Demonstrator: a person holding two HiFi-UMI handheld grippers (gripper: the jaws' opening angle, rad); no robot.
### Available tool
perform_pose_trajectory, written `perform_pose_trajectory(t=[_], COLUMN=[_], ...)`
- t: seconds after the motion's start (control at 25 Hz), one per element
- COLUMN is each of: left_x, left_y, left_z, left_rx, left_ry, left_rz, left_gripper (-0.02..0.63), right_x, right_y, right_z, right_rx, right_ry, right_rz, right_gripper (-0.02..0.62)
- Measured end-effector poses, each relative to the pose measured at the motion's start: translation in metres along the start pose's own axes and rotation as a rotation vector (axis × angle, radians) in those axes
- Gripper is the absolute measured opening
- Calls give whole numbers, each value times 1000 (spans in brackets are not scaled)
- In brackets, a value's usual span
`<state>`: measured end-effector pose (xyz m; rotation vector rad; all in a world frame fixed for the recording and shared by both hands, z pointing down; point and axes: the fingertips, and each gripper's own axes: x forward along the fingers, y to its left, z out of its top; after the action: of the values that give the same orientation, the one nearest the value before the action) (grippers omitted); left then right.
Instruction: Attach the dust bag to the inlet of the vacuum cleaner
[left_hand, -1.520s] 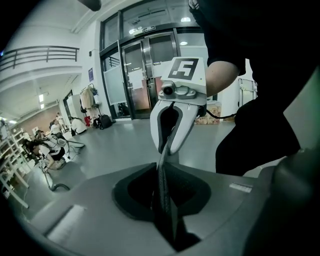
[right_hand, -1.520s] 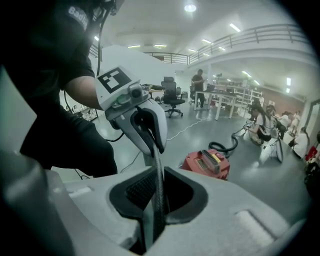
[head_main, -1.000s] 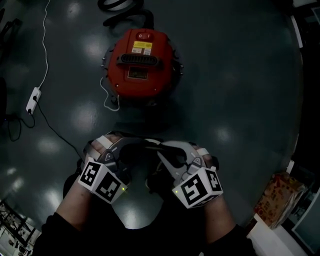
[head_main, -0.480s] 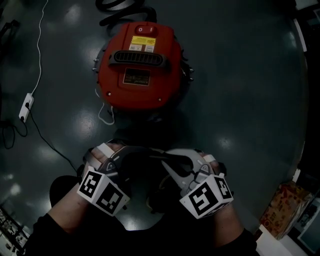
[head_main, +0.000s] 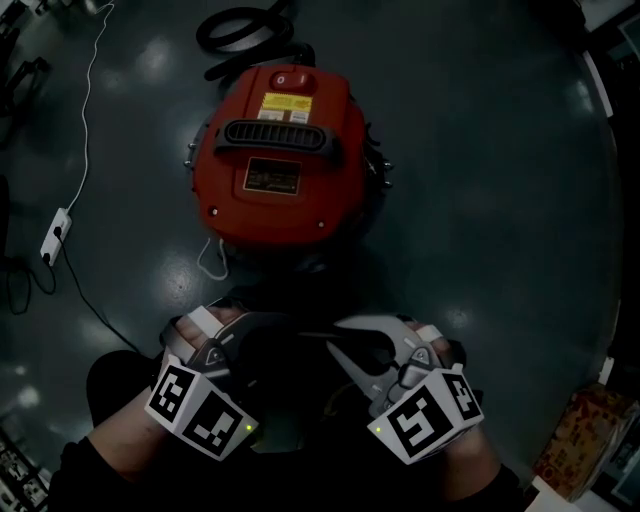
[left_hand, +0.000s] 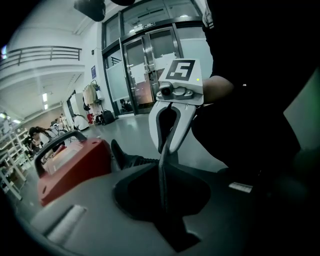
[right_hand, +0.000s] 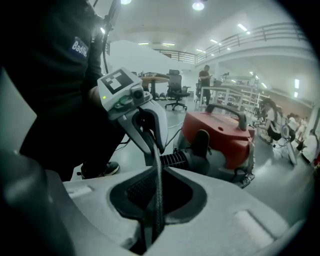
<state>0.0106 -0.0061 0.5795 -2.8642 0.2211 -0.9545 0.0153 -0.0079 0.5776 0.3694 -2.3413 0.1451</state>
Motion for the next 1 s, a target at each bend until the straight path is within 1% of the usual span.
perform_pose_trajectory(t=[0.12,0.4,0.64,0.76,0.84,1.0], left_x=[0,2,-8,-10,-9,-2], left_y=[6,7,15,15,13,11], left_z=[2,1,-2,-4,-4,-2], left_rx=[4,24,27,47,49,50], left_ry=[12,31,28,37,35,49], left_rz=[18,24,49,41,26,-7], left_gripper=[44,51,84,79,66,61], right_x=[-1,-1,3,3,2,-1], right_y=[-6,-7,-8,-8,-8,-9], right_z=[2,1,7,7,6,1], right_rx=[0,-18,-19,-11,-11,-20], right_ry=[-11,0,2,-4,-2,10], right_rz=[-4,-9,-10,-15,-21,-35], right_gripper=[40,40,41,40,40,40])
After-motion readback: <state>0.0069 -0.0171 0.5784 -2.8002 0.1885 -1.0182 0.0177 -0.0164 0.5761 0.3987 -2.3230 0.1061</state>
